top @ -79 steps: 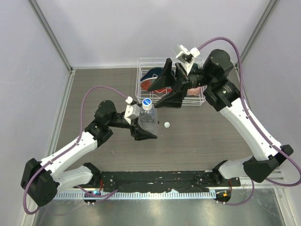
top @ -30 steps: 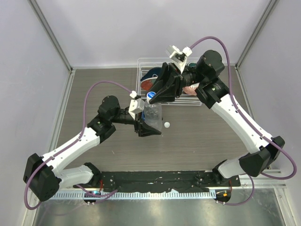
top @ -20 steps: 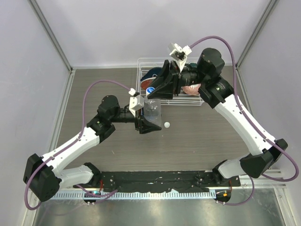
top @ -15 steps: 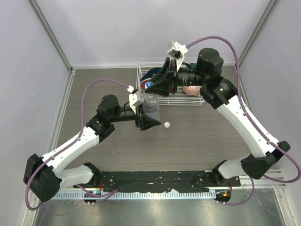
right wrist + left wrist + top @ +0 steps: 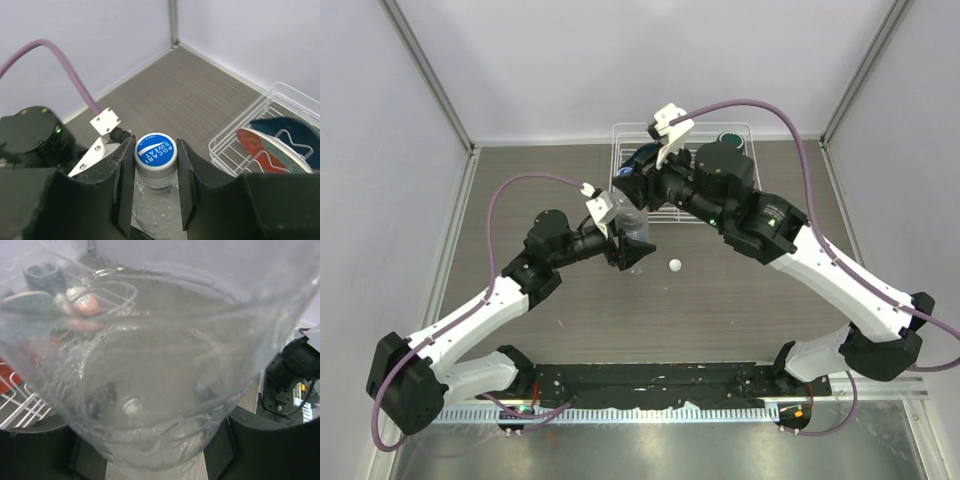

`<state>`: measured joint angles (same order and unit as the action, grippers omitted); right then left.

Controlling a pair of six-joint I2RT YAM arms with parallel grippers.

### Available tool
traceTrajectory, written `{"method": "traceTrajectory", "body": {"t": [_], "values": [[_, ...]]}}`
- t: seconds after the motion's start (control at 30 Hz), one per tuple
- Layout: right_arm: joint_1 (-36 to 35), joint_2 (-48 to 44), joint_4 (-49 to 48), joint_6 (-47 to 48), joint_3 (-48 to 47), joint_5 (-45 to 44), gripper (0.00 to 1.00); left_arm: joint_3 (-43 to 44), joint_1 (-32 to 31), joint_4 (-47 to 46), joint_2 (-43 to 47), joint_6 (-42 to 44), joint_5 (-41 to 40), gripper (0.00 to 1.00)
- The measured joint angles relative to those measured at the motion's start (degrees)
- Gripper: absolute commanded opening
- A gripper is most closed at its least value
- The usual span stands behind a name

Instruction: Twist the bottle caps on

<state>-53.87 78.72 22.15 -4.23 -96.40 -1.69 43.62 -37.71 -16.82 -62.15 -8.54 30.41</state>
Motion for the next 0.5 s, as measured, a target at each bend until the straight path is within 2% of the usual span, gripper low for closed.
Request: {"method": "traceTrajectory", "body": {"t": [0.23,0.4,0.43,0.47,0.5], "values": [[-7.72,7.32,4.81,-5.53,-6.49,-26.49,0.01,-1.90,0.22,0.15,0.00,-0.79,-6.12,0.00],[-10.86,13.60,8.85,-9.53,-12.09,-40.15,0.01,-2.89,0.35,1.38,0.00,-1.60,-9.16,0.00],[-11.41,14.60,9.60,-10.05,-13.09,-42.45,0.03,-3.06,0.35,1.42,0.00,-1.60,-9.51,0.00],[-11.87,15.56,10.21,-10.54,-14.10,-44.48,0.09,-3.21,0.35,1.44,0.00,-1.62,-9.86,0.00],[-12.24,16.31,10.80,-10.80,-14.99,-45.92,0.21,-3.28,0.35,1.42,0.00,-1.62,-10.05,0.00]]}}
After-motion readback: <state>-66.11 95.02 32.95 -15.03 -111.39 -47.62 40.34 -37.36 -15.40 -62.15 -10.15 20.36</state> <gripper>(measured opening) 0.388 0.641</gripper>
